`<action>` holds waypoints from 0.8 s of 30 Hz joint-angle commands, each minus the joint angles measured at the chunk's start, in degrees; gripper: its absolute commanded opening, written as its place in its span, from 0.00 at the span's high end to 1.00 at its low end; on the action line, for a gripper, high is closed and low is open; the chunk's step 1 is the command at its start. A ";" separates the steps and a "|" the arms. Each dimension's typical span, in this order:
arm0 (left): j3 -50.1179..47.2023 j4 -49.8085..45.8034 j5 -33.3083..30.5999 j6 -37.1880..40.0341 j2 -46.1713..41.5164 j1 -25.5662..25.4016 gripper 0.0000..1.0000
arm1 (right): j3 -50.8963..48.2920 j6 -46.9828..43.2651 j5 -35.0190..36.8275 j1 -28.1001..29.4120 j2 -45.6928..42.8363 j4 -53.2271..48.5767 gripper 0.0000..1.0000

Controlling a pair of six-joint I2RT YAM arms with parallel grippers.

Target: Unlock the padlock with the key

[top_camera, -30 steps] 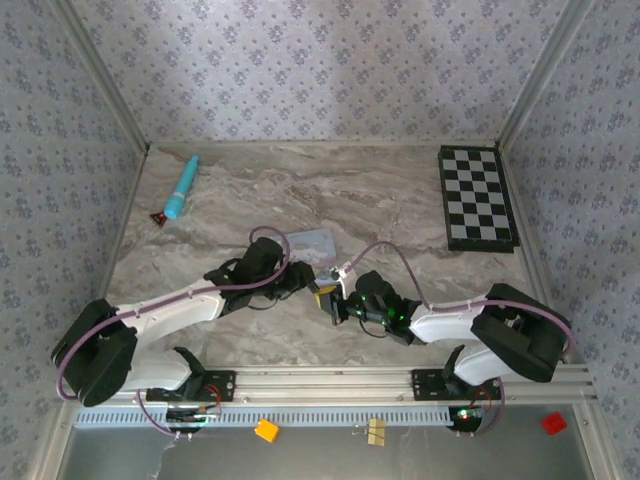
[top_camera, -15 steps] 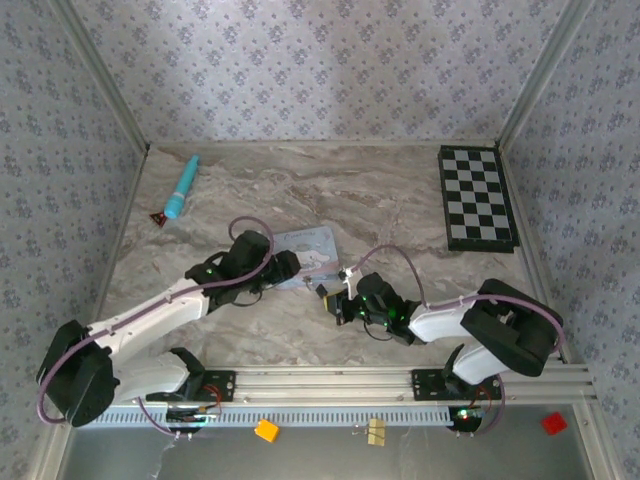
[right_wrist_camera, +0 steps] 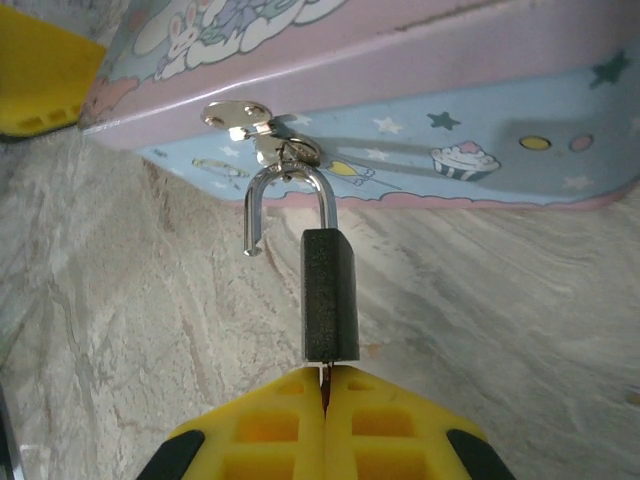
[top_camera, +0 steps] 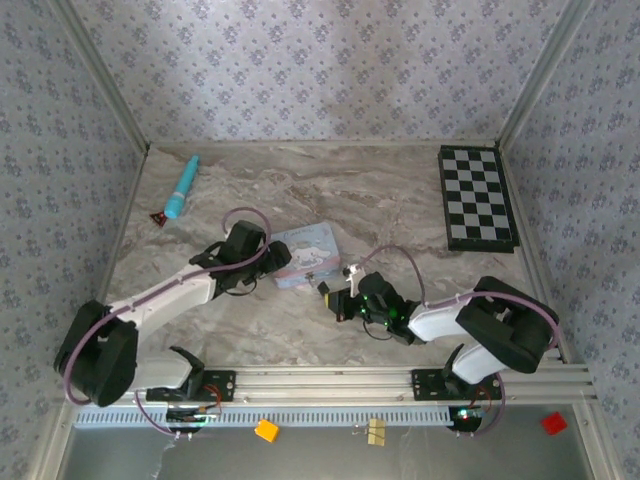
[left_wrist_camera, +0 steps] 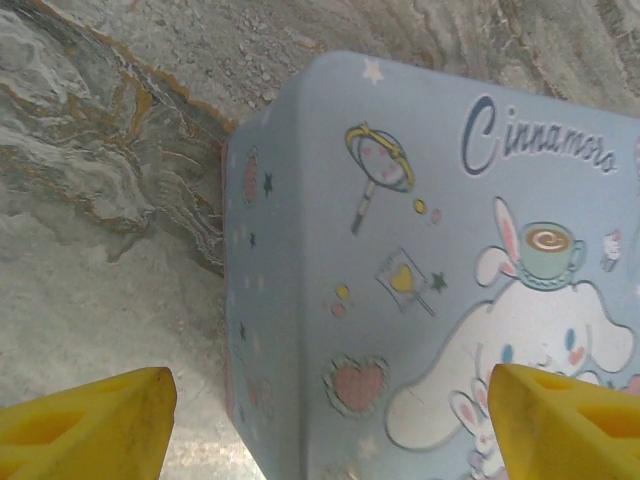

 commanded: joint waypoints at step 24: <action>1.07 8.44 -5.41 -14.32 12.51 -11.47 0.27 | 0.69 7.12 12.93 -4.43 -9.35 -12.24 1.00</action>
